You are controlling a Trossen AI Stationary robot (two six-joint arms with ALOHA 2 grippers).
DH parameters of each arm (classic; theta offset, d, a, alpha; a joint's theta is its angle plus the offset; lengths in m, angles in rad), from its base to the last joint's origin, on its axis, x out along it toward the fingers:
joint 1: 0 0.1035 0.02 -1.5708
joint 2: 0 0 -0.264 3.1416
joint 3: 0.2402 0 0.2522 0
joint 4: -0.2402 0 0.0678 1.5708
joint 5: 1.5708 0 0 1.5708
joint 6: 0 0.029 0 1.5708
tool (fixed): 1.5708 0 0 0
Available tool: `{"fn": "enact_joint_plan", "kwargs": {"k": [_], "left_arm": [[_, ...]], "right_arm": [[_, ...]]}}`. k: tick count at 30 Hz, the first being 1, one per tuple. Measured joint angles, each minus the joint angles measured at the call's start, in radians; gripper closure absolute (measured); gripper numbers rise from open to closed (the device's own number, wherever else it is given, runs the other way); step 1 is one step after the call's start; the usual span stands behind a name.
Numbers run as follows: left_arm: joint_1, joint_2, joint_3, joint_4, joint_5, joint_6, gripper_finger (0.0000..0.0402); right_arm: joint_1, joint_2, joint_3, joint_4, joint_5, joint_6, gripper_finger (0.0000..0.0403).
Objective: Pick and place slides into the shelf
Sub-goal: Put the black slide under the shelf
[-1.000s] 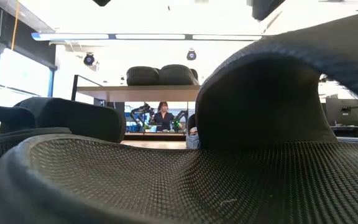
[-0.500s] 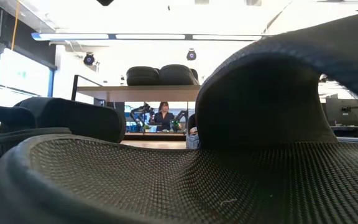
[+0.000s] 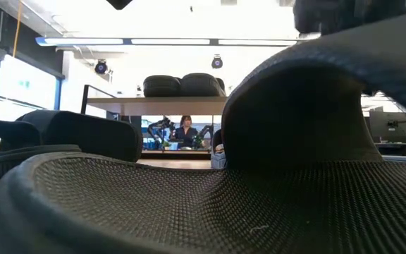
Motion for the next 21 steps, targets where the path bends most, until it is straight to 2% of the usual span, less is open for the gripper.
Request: {"fn": "enact_joint_plan", "kwargs": {"k": [7,14,21], "left_arm": [[0.0,0.0,0.0,-0.002,-0.038,-0.011,0.0401],[0.001,0.0,0.0,-0.007,-0.083,-0.011,0.0402],[0.0,0.0,0.0,-0.038,-0.105,-0.011,0.0401]], "right_arm": [[-0.092,0.071,-0.069,0.189,-0.064,-0.074,0.0403],[-0.183,0.109,-0.072,0.227,-0.139,-0.148,0.0403],[-0.273,0.121,-0.072,0.277,-0.11,-0.195,0.0403]]}}
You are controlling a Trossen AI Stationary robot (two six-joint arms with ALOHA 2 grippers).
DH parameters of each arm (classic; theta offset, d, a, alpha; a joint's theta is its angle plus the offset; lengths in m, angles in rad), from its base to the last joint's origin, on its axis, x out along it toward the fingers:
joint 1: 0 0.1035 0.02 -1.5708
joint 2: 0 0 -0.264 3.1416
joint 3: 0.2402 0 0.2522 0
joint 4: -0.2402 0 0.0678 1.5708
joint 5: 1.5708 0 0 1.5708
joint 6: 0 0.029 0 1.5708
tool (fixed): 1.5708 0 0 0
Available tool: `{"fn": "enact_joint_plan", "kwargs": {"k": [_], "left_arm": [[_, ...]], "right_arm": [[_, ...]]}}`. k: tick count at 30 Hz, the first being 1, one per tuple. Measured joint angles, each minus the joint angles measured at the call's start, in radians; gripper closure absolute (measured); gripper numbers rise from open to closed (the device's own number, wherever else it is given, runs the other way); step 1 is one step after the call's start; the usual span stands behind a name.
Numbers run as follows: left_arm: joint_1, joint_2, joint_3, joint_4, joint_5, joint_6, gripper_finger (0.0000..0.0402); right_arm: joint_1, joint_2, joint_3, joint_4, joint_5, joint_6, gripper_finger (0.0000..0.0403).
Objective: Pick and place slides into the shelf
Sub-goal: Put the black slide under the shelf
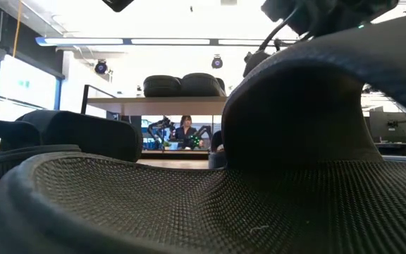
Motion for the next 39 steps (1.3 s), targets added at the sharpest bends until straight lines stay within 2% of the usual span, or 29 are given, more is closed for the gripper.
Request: {"fn": "enact_joint_plan", "kwargs": {"k": [20,39], "left_arm": [[0.0,0.0,0.0,-0.024,0.0,0.0,0.0401],[0.0,0.0,0.0,-0.059,-0.016,0.0,0.0401]], "right_arm": [[-0.201,0.0,0.0,-0.002,0.118,0.02,0.0403],[-0.22,-0.003,0.0,-0.087,0.209,0.125,0.0403]]}}
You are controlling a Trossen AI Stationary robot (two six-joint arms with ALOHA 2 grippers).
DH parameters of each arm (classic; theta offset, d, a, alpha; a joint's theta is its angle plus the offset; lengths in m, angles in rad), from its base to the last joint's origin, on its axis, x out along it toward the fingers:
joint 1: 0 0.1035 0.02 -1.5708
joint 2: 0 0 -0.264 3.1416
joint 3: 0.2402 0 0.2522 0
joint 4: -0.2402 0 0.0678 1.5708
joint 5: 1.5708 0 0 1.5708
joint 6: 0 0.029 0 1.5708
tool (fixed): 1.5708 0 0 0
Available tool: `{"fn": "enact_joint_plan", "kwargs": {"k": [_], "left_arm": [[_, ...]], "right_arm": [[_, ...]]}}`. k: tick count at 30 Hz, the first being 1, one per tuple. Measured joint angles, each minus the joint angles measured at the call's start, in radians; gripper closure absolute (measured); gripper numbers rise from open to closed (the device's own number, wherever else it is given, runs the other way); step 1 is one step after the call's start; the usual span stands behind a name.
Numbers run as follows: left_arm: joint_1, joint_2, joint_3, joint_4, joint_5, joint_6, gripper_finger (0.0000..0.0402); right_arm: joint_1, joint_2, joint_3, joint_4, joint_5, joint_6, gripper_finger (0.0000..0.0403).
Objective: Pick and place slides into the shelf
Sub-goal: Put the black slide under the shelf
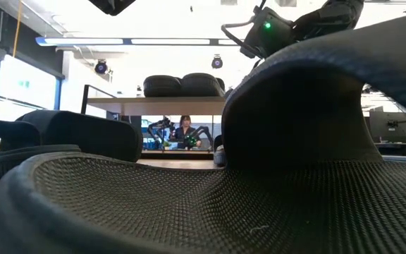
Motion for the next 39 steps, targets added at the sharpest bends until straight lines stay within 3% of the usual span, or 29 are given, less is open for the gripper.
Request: {"fn": "enact_joint_plan", "kwargs": {"k": [12,20,24,27,33,36,39], "left_arm": [[0.0,0.0,0.0,-0.005,-0.002,-0.011,0.0401],[0.0,-0.001,0.0,0.002,-0.002,-0.018,0.0401],[0.0,-0.003,0.0,0.004,-0.001,-0.024,0.0401],[0.0,-0.004,0.0,0.003,0.017,-0.037,0.0402],[-0.001,-0.004,0.0,0.01,0.076,-0.043,0.0402],[-0.001,-0.004,0.0,0.012,0.1,-0.043,0.0401],[-0.001,-0.004,0.0,0.013,0.129,-0.036,0.0401]], "right_arm": [[0.015,-0.043,0.0,-0.12,0.032,0.049,0.0403],[0.074,-0.156,0.0,-0.188,0.0,-0.003,0.0403],[0.121,-0.253,0.0,-0.196,-0.093,-0.056,0.0403],[0.156,-0.342,0.0,-0.196,-0.219,-0.064,0.0403],[0.254,-0.494,0.0,-0.173,-0.517,0.201,0.0403],[0.356,-0.522,0.0,-0.106,-0.549,0.318,0.0403],[0.474,-0.511,0.0,-0.041,-0.51,0.421,0.0402]]}}
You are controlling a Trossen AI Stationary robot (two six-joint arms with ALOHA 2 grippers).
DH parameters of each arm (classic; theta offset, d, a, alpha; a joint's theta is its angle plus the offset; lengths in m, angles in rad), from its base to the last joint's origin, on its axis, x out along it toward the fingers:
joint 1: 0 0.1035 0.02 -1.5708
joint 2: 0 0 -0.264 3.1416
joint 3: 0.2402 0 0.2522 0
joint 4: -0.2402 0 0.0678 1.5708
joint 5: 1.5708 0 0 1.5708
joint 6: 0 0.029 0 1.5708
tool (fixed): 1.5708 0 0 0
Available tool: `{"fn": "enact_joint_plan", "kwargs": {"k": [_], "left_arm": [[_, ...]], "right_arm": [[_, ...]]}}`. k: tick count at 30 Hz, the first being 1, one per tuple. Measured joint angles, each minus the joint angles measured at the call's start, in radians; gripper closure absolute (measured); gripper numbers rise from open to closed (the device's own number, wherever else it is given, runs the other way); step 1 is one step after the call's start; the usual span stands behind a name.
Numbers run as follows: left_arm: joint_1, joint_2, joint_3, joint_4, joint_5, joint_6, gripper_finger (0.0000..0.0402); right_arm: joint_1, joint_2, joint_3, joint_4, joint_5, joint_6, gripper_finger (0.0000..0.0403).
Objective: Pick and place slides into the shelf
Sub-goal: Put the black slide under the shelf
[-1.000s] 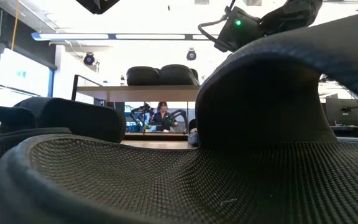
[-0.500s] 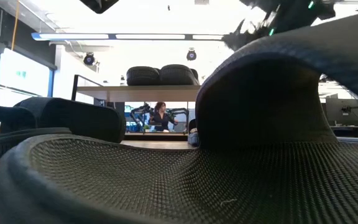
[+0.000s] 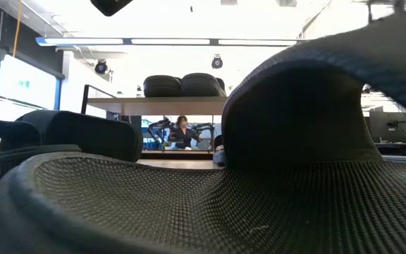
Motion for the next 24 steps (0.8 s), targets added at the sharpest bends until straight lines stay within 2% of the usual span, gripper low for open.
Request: {"fn": "enact_joint_plan", "kwargs": {"k": [6,10,14,19,24], "left_arm": [[0.0,0.0,0.0,0.002,0.004,0.008,0.0401],[0.001,0.0,0.0,0.004,0.004,0.01,0.0401],[0.001,0.0,0.0,0.005,0.005,0.003,0.0401],[0.001,0.0,0.0,0.005,0.004,0.003,0.0402],[0.001,0.0,0.0,0.005,0.004,0.003,0.0402]], "right_arm": [[0.184,0.074,0.0,0.075,0.153,0.189,0.0402],[0.243,0.167,0.0,0.153,0.181,0.242,0.0386],[0.263,0.286,0.0,0.267,0.173,0.281,0.0337],[0.253,0.425,0.0,0.426,0.114,0.305,0.0274],[0.234,0.498,0.0,0.53,0.131,0.297,0.0247]]}}
